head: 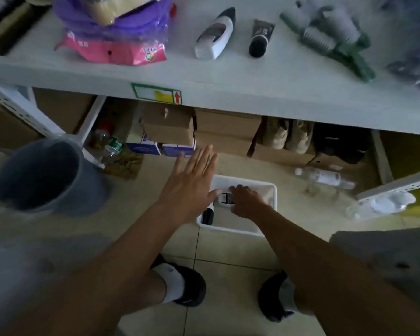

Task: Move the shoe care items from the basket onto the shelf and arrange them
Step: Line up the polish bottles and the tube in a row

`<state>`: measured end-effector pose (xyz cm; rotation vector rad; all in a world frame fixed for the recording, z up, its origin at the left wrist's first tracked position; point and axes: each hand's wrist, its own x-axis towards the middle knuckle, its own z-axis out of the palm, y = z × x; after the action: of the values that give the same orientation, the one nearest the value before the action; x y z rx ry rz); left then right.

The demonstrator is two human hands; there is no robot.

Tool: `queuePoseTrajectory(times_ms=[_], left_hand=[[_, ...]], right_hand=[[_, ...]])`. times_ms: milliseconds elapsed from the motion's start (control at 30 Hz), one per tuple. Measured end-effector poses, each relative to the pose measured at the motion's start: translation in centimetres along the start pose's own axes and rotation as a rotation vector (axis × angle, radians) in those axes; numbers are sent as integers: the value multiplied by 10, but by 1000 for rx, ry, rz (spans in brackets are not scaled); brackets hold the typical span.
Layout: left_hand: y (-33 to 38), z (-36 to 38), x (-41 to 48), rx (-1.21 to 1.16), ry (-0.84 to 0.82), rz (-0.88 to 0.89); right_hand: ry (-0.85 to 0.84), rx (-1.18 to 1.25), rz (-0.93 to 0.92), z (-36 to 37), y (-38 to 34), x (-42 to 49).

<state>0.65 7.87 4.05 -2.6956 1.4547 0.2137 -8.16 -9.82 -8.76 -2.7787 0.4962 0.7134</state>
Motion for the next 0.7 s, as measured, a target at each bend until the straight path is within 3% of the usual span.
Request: queuePoseTrajectory(times_ms=[300, 700], left_hand=[[-19, 47, -8, -63, -98, -121], [0, 32, 6, -108, -84, -89]], right_hand=[[-89, 112, 151, 84, 25, 59], [63, -9, 165, 90, 20, 44]])
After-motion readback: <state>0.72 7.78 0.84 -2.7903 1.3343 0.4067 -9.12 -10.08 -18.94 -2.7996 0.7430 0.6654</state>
